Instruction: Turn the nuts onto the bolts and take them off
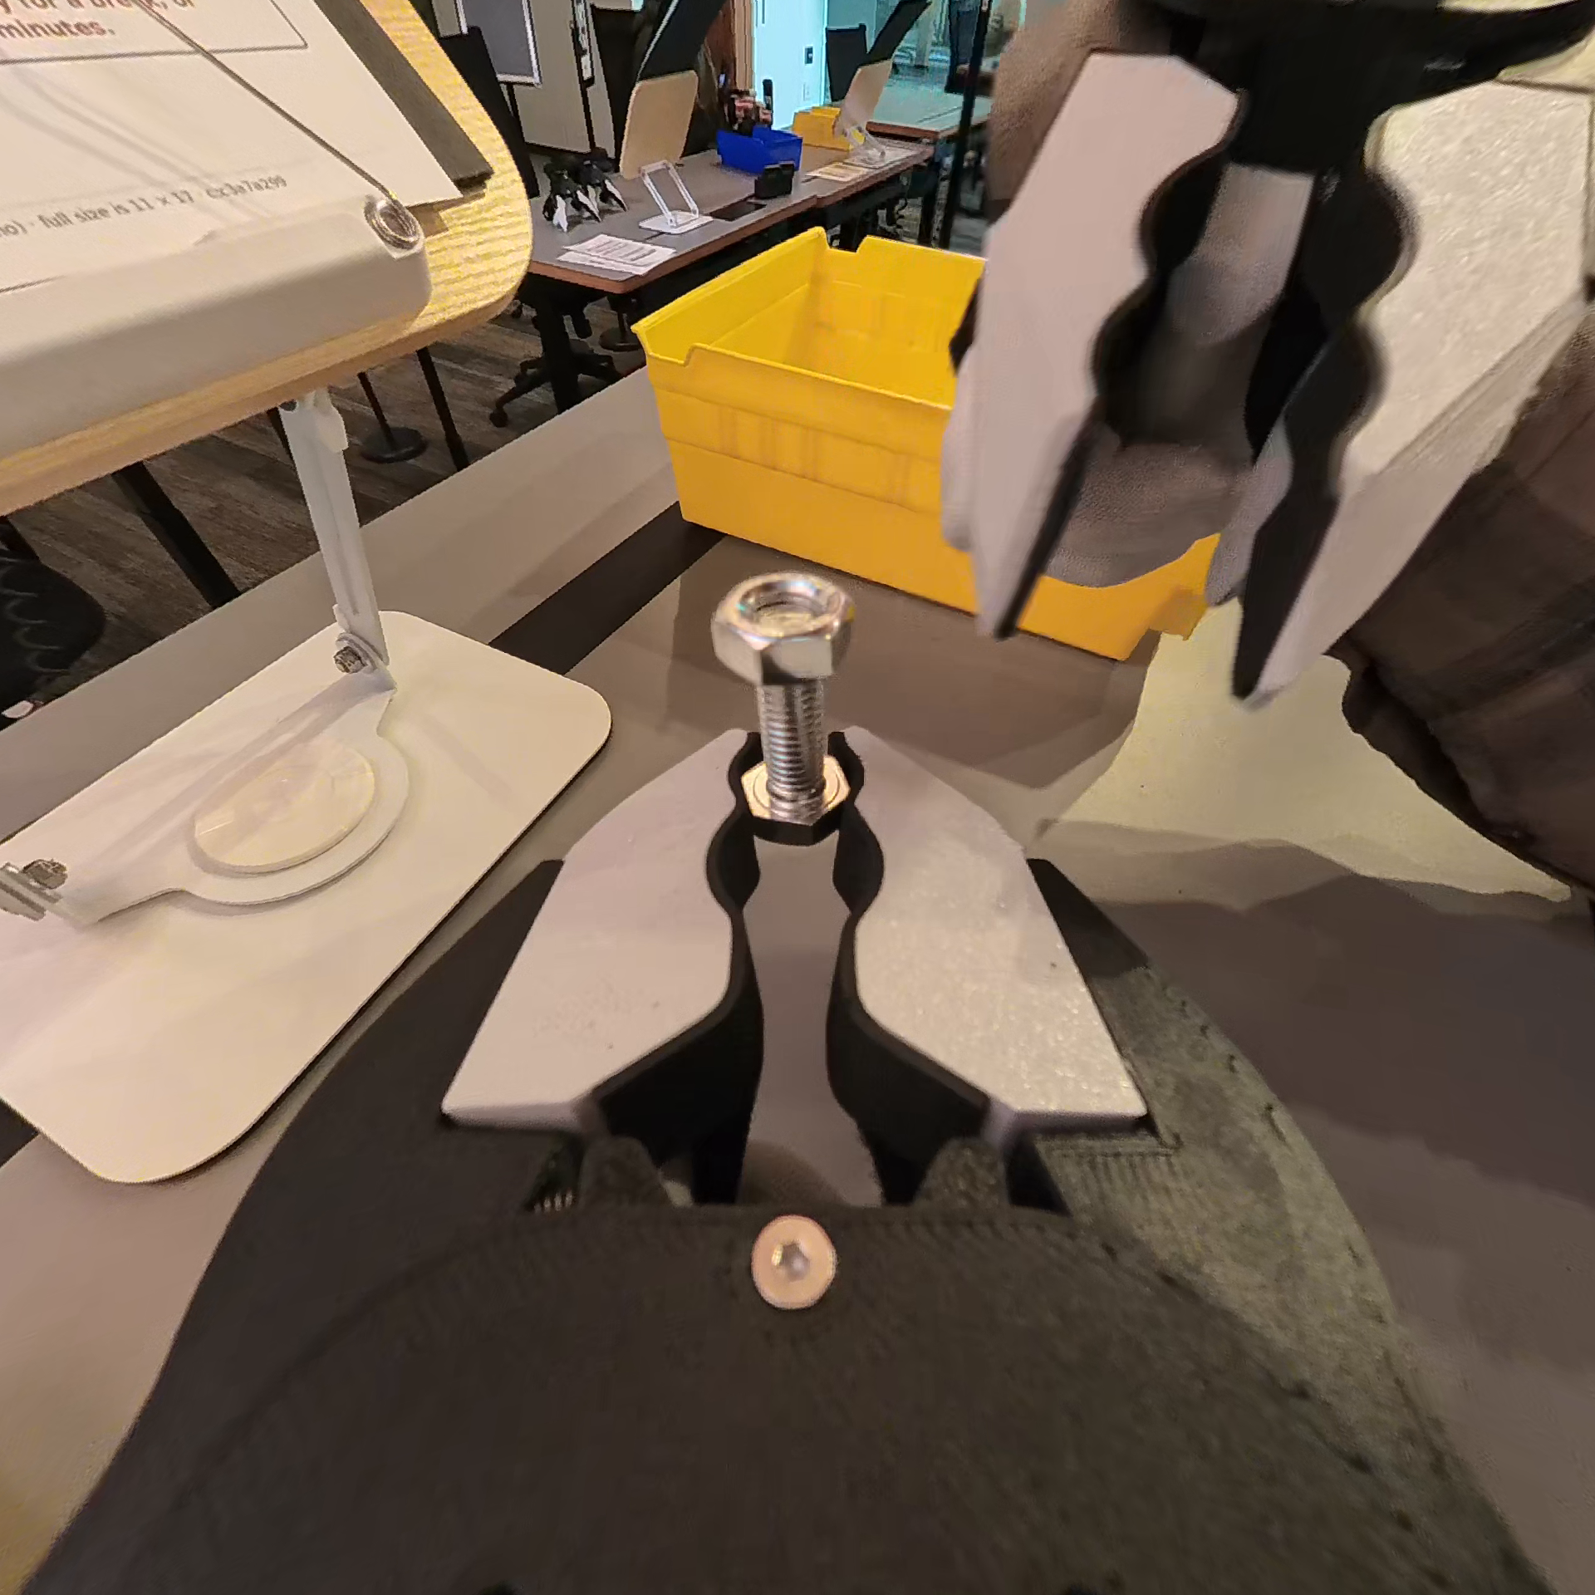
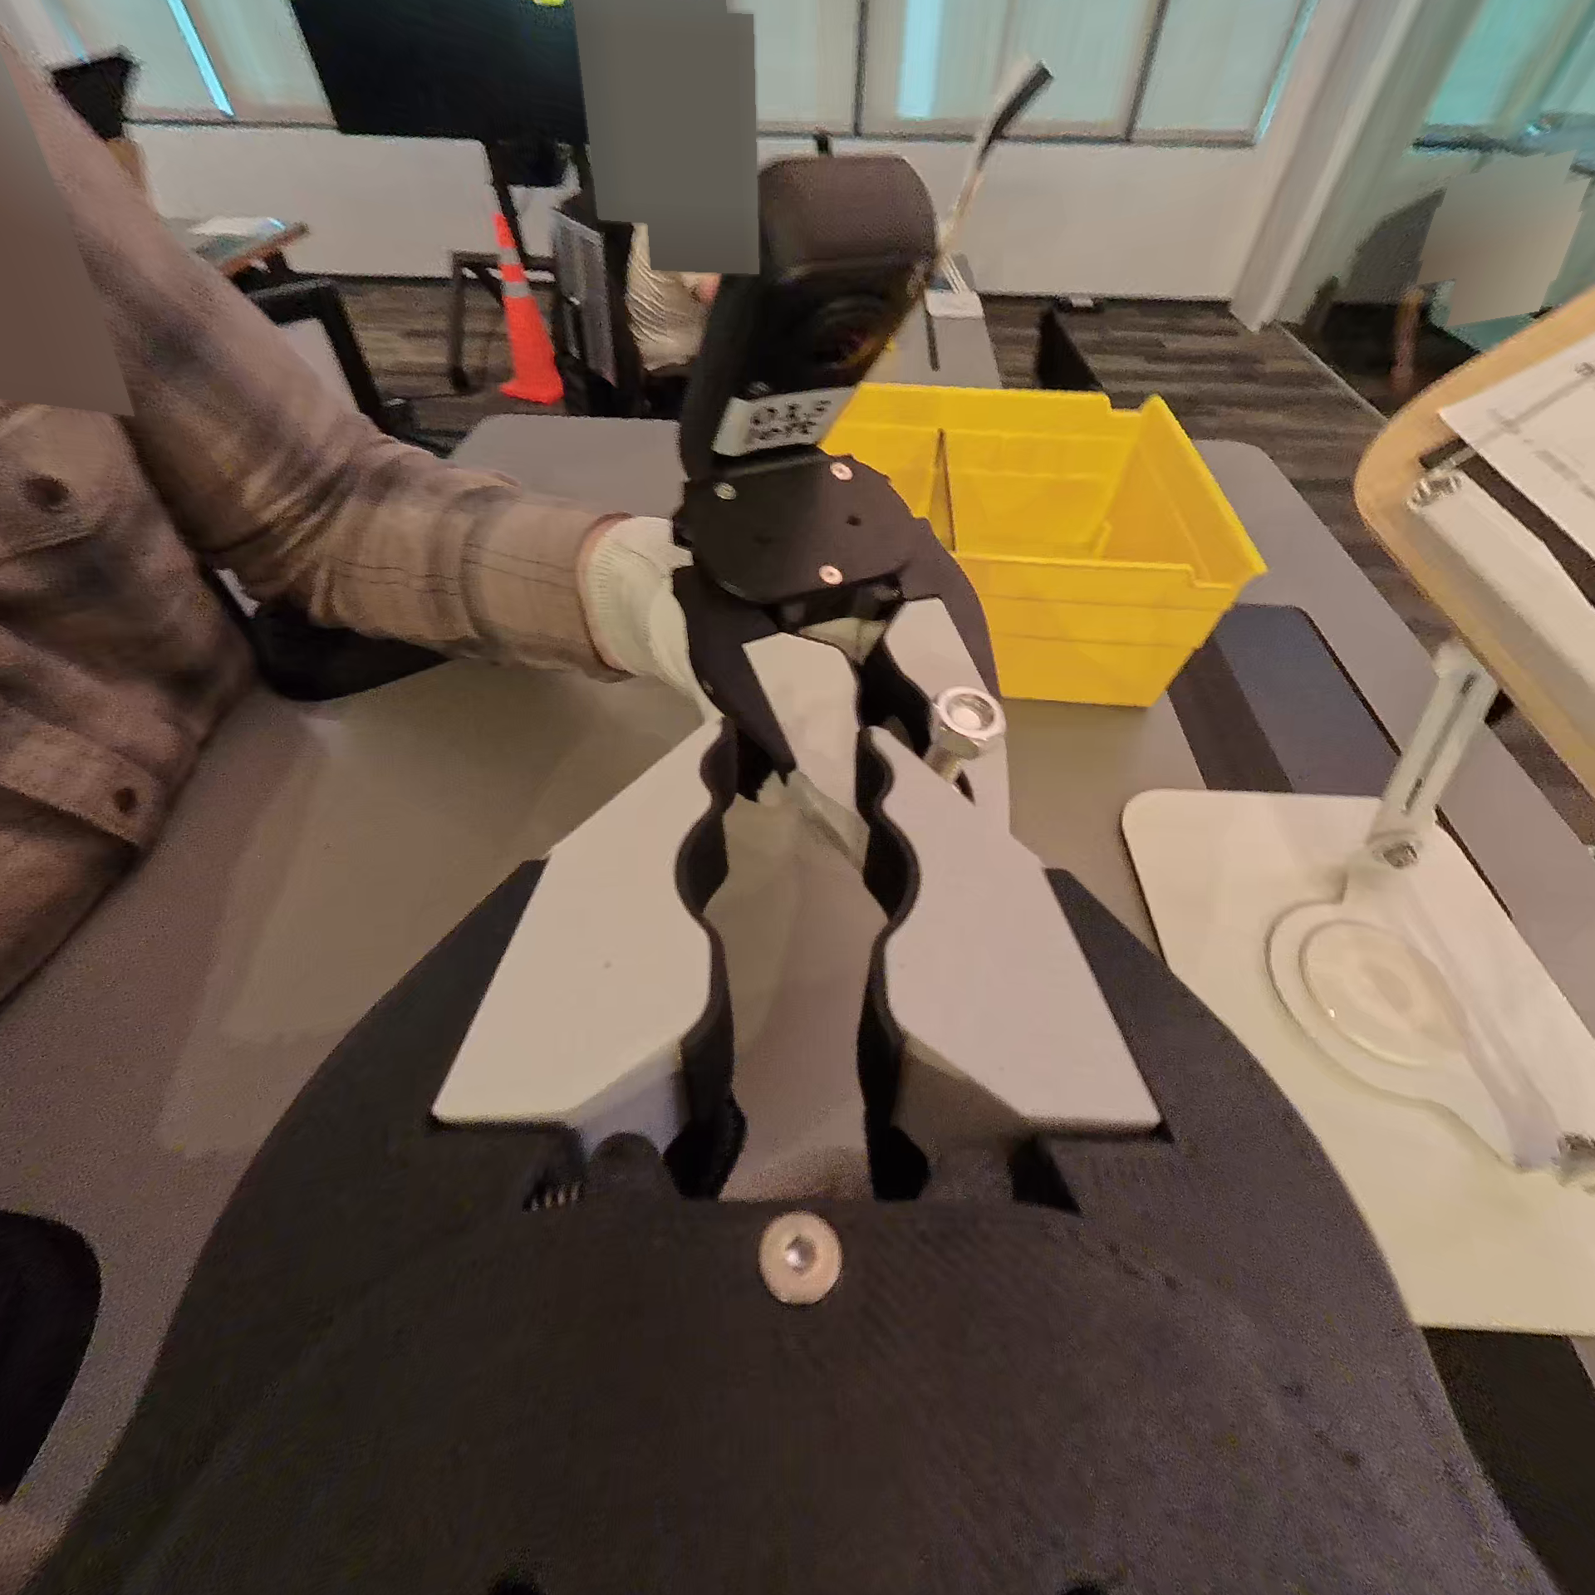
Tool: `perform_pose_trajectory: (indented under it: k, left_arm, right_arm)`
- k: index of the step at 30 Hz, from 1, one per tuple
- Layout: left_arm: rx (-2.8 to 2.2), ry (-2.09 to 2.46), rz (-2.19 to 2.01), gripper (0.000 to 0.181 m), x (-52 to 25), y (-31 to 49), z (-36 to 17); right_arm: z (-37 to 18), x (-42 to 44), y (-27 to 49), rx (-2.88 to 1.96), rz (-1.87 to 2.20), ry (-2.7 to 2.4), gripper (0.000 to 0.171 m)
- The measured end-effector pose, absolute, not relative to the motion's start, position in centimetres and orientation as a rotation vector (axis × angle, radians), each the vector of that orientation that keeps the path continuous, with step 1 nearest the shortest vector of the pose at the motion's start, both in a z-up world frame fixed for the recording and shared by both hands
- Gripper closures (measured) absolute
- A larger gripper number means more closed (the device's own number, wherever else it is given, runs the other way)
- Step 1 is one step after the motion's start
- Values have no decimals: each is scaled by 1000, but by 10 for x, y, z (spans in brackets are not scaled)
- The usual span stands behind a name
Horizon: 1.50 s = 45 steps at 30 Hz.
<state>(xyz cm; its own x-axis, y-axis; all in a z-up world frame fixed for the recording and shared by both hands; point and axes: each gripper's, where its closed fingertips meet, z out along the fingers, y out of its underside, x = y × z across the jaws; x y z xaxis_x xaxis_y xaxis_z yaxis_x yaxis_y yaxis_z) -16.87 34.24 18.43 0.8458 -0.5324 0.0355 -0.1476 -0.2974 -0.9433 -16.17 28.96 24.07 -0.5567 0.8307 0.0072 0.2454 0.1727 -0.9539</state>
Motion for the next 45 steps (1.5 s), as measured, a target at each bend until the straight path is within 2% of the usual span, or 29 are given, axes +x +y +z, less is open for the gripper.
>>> perform_pose_trajectory:
  k: [2, 5, 7, 12, 14, 15, 21, 27, 29, 32, 36, 42, 45]
  left_arm:
    - [-1860, 513, -412, 167, -168, 342, 185]
    - [-1859, 517, -413, 167, -167, 342, 185]
    - [-1860, 520, -414, 167, -166, 342, 184]
    - [-1860, 517, -412, 167, -167, 342, 184]
    - [-1859, 514, -413, 167, -168, 342, 185]
    - [-1858, 514, -414, 167, -168, 342, 185]
    - [-1851, 528, -424, 167, -164, 341, 185]
    - [-1853, 518, -422, 167, -166, 341, 185]
    - [-1853, 512, -423, 167, -168, 342, 186]
    - [-1850, 514, -427, 167, -167, 341, 186]
    - [-1851, 522, -430, 167, -164, 341, 186]
    - [-1853, 511, -425, 167, -167, 342, 186]
    - [-1853, 504, -426, 167, -169, 342, 186]
  right_arm:
    - [247, -163, 296, -1018, 1388, -1863, 145]
    - [244, -169, 306, -1067, 1333, -1818, 122]
    - [239, -173, 307, -1090, 1314, -1829, 116]
    - [236, -172, 300, -1071, 1330, -1863, 119]
    - [239, -166, 296, -1042, 1371, -1879, 132]
    - [241, -165, 297, -1033, 1376, -1868, 134]
    - [240, -176, 309, -1071, 1330, -1799, 117]
    - [237, -173, 302, -1058, 1355, -1836, 121]
    - [241, -166, 296, -1018, 1402, -1854, 134]
    - [245, -167, 301, -1023, 1391, -1822, 132]
    - [240, -176, 307, -1063, 1354, -1800, 116]
    - [237, -174, 302, -1052, 1351, -1835, 119]
    - [241, -168, 294, -1016, 1395, -1859, 128]
